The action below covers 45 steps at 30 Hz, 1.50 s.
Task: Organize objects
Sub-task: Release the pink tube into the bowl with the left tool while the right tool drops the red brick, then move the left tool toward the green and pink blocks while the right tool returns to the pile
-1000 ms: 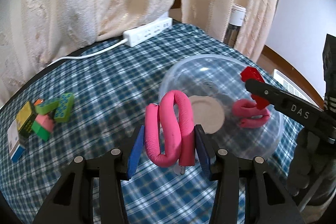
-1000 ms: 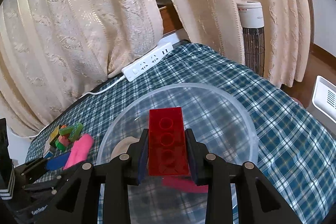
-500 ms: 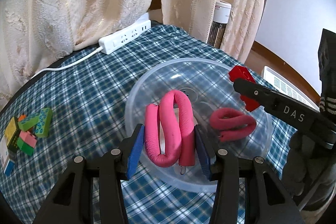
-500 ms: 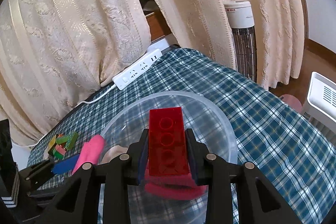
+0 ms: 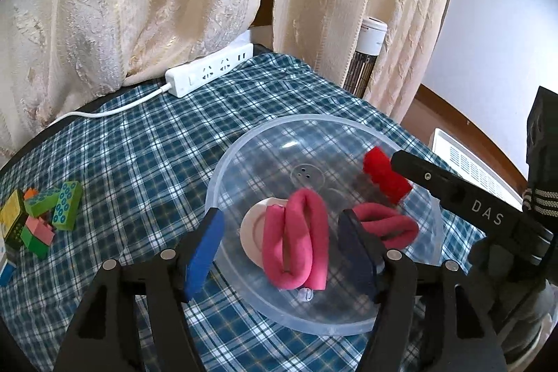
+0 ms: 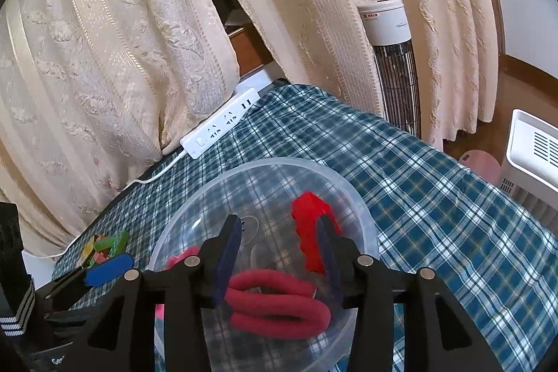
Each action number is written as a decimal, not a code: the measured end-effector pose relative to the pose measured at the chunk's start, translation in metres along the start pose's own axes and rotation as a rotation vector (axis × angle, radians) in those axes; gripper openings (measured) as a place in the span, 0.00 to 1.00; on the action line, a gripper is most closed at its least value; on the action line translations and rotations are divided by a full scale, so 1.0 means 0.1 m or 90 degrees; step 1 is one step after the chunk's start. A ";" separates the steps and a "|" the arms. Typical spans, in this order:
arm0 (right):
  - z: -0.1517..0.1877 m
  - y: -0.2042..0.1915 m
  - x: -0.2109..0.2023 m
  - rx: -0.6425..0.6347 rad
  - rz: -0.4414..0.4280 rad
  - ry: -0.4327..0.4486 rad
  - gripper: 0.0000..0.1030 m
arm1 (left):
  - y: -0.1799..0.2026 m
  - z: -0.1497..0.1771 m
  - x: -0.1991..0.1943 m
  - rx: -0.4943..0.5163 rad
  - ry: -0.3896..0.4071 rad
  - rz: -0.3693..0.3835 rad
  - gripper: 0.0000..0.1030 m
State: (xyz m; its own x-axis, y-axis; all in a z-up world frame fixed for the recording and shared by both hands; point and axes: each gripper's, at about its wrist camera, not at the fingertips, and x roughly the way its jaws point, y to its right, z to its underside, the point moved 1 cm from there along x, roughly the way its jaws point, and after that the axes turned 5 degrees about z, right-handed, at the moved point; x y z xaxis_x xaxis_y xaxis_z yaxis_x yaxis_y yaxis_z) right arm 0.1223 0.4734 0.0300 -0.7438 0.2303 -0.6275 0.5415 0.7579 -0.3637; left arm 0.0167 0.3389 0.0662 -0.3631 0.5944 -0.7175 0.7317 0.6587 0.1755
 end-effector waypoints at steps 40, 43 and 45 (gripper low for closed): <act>0.24 -1.22 -0.03 -0.125 -0.059 -0.004 0.64 | -1.39 0.32 -0.60 -0.147 0.035 -0.146 0.68; 0.27 -1.35 0.00 -0.142 -0.065 -0.006 0.64 | -1.55 0.36 -0.64 -0.159 0.036 -0.166 0.68; 0.29 -1.44 0.02 -0.154 -0.069 -0.010 0.64 | -1.65 0.39 -0.67 -0.166 0.038 -0.179 0.68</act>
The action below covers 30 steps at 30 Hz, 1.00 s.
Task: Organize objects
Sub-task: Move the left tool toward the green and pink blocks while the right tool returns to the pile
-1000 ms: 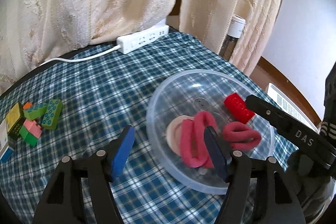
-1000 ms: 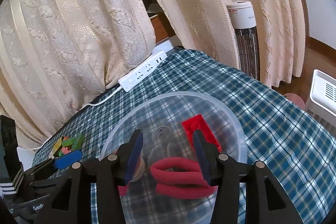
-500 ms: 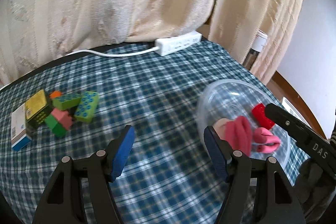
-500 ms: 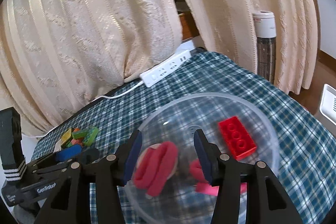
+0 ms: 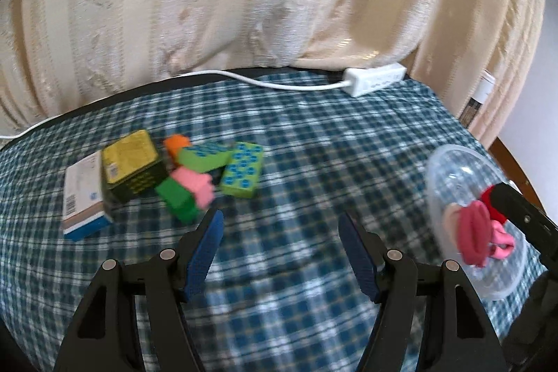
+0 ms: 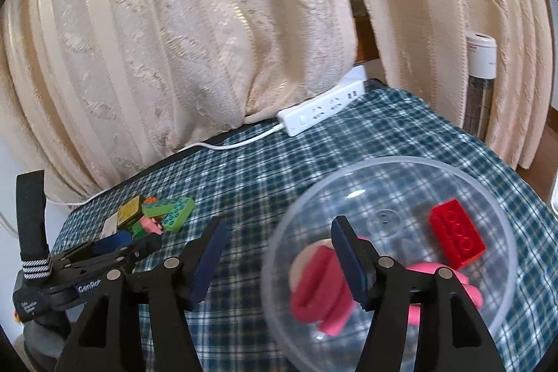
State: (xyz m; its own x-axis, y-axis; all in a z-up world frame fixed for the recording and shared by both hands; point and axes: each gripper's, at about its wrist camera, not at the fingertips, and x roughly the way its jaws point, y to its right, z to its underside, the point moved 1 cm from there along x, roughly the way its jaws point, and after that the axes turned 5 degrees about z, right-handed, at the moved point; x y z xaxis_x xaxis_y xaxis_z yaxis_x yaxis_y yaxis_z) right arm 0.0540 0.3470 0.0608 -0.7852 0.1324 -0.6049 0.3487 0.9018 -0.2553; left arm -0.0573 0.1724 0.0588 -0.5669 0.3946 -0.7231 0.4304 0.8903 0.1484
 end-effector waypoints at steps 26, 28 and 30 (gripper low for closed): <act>0.15 -0.67 0.49 -0.082 -0.034 -0.078 0.64 | -0.78 -0.10 0.42 -0.046 -0.021 -0.076 0.68; 0.15 -0.68 0.51 -0.084 -0.035 -0.082 0.64 | -0.80 -0.11 0.45 -0.049 -0.024 -0.076 0.68; 0.16 -0.70 0.55 -0.087 -0.035 -0.087 0.64 | -0.82 -0.12 0.48 -0.051 -0.026 -0.075 0.68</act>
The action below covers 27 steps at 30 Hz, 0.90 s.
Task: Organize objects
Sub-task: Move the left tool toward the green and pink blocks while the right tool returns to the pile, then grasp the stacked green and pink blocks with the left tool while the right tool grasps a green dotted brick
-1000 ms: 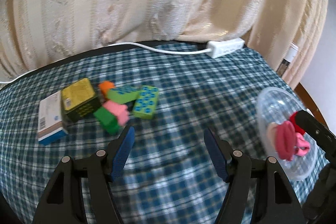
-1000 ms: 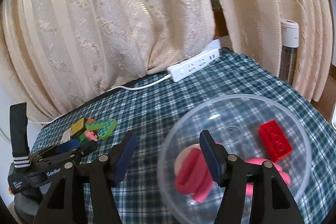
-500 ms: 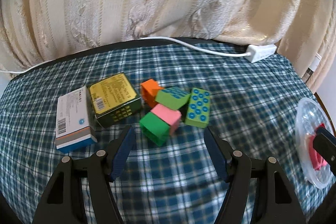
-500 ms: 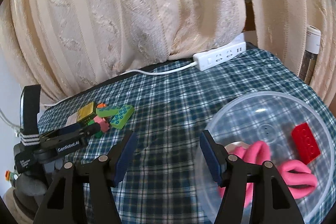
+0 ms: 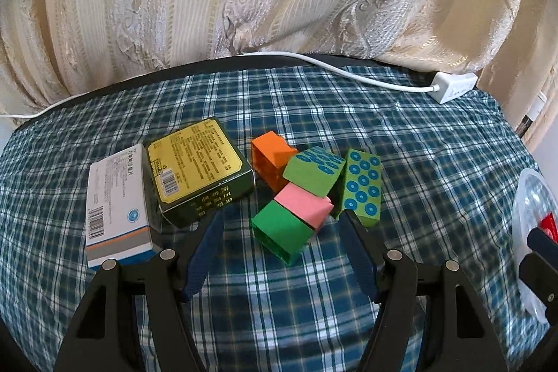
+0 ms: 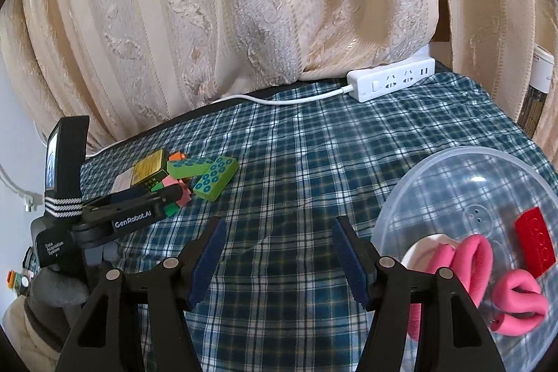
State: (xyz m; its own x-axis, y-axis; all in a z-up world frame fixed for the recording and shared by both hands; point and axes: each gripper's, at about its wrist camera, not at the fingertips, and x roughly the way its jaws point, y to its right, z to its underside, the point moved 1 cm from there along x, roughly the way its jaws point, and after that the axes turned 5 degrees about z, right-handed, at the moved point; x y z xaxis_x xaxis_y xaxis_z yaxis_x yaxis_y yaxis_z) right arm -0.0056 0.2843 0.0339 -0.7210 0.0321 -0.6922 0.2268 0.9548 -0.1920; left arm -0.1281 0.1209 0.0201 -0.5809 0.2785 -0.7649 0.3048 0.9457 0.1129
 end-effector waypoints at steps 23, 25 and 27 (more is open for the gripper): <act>-0.08 -0.31 0.54 -0.044 0.000 -0.062 0.64 | -0.03 0.00 0.20 0.009 -0.024 0.042 0.47; -0.10 -0.34 0.59 -0.050 0.001 -0.065 0.64 | -0.04 0.01 0.17 0.010 -0.024 0.045 0.47; -0.11 -0.38 0.64 -0.056 -0.002 -0.067 0.64 | -0.04 0.02 0.10 0.015 -0.019 0.050 0.47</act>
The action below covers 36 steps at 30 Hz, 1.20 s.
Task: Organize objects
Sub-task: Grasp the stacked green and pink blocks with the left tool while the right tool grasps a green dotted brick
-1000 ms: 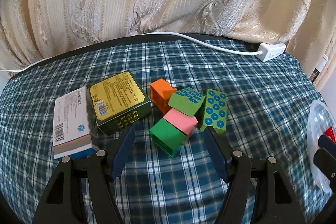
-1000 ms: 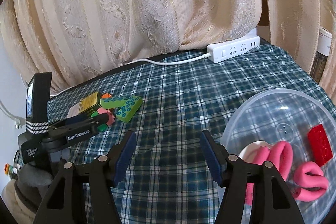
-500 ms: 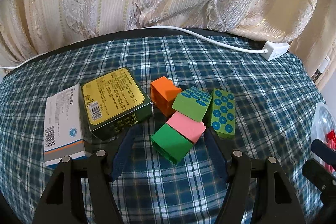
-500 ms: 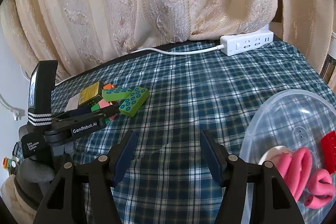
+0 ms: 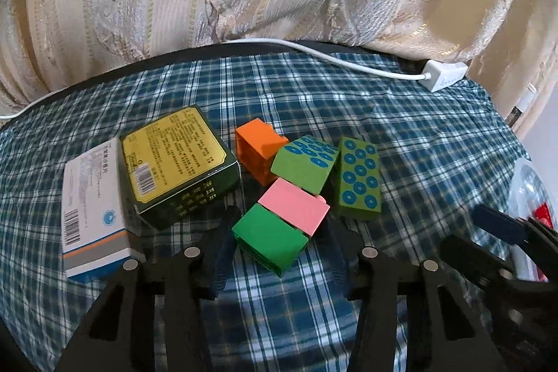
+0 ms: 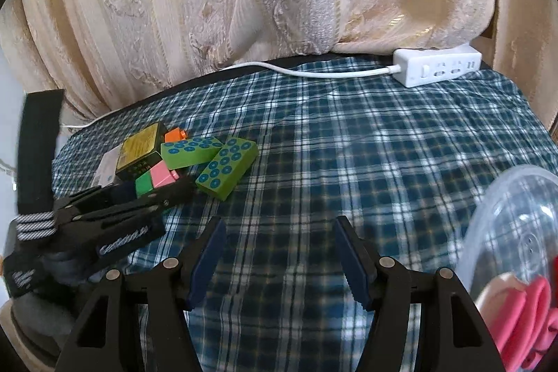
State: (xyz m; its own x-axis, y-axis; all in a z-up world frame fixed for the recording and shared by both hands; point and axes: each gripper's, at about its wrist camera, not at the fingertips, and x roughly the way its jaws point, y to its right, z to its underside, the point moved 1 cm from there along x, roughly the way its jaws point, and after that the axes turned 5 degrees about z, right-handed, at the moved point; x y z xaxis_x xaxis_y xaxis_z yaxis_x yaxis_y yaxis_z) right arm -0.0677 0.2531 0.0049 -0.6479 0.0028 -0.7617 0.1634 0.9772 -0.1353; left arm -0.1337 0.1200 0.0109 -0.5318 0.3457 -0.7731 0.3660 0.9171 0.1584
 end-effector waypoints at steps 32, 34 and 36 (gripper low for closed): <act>-0.35 -0.43 0.56 -0.054 -0.002 -0.024 0.65 | -0.39 -0.21 -0.50 -0.060 0.072 -0.031 0.47; -0.35 -0.38 0.56 -0.051 0.013 -0.023 0.65 | -0.42 -0.21 -0.50 -0.064 0.072 -0.031 0.47; -0.35 -0.32 0.54 -0.039 0.022 -0.023 0.65 | -0.45 -0.22 -0.51 -0.070 0.072 -0.032 0.47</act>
State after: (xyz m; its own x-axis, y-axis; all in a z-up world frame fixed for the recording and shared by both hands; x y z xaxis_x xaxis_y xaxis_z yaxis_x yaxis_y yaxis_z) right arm -0.1343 0.2299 -0.0099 -0.6156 0.0302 -0.7875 0.1380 0.9879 -0.0700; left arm -0.1396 0.0651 0.0564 -0.6322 0.3132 -0.7087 0.2539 0.9479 0.1924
